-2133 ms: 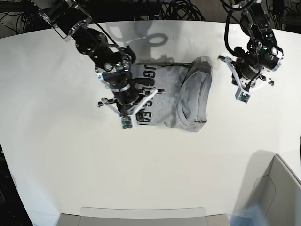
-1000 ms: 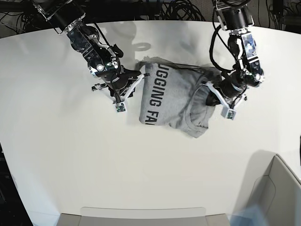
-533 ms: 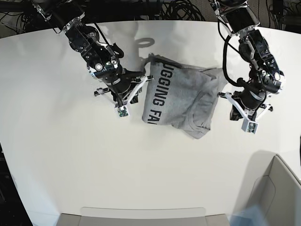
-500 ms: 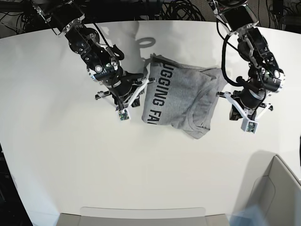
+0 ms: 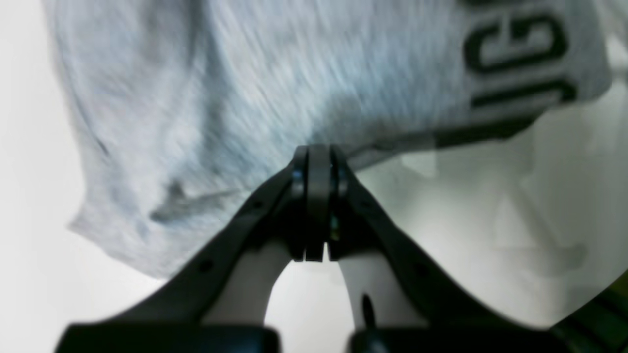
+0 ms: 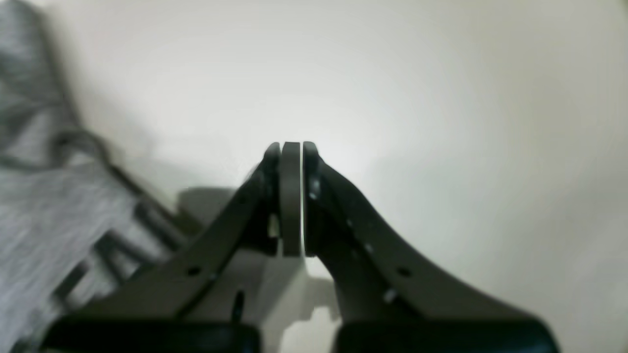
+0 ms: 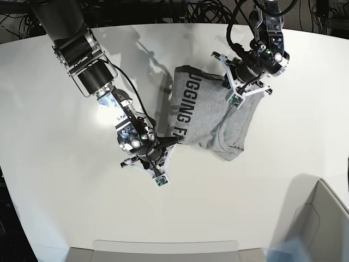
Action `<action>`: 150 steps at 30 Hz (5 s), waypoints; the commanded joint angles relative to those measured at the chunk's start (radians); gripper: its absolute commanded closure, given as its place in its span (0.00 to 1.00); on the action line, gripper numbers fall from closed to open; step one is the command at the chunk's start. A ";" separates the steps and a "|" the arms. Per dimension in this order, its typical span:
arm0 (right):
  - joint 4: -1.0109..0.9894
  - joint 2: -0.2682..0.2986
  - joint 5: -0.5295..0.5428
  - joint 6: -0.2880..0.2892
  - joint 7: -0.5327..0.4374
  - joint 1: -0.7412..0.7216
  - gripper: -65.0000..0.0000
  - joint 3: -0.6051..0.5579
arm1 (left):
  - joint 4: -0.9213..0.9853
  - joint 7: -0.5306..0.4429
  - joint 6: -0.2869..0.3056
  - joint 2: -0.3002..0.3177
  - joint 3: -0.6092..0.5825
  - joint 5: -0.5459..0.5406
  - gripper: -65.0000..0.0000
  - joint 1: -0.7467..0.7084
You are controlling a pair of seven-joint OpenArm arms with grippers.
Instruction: Fold the T-shirt properly
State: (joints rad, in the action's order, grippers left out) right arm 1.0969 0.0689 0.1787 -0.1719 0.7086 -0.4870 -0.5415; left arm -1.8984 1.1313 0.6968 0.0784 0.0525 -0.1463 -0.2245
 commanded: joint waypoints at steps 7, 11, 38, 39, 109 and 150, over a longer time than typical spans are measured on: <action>-0.010 -0.053 -0.106 0.010 -0.036 0.058 0.99 0.002 | 0.090 -0.024 0.001 0.019 0.007 0.113 1.00 0.047; 0.025 -0.053 -0.107 0.035 -0.034 0.141 0.99 0.002 | 0.265 -0.024 0.001 0.019 0.008 0.207 1.00 0.175; 0.840 0.026 -0.109 0.136 0.067 0.686 1.00 0.392 | -0.008 -0.061 0.001 -0.148 0.237 0.285 1.00 0.310; 0.840 0.032 -0.109 0.136 0.067 0.701 1.00 0.403 | -0.026 -0.061 0.001 -0.165 0.240 0.276 1.00 0.276; 0.955 0.111 -0.104 0.134 0.062 0.793 1.00 0.412 | 0.722 -0.627 0.001 0.277 0.234 -0.042 1.00 0.330; 0.811 0.110 -0.101 0.128 -0.475 1.638 1.00 0.450 | 0.006 -0.468 0.001 -0.125 0.688 -0.022 1.00 -0.629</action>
State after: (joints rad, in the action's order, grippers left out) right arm 1.8915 0.1768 0.0765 -0.0547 0.2546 1.1324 -0.0891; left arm -1.8793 0.6750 0.6994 -0.0525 0.7334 -0.1650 -0.8345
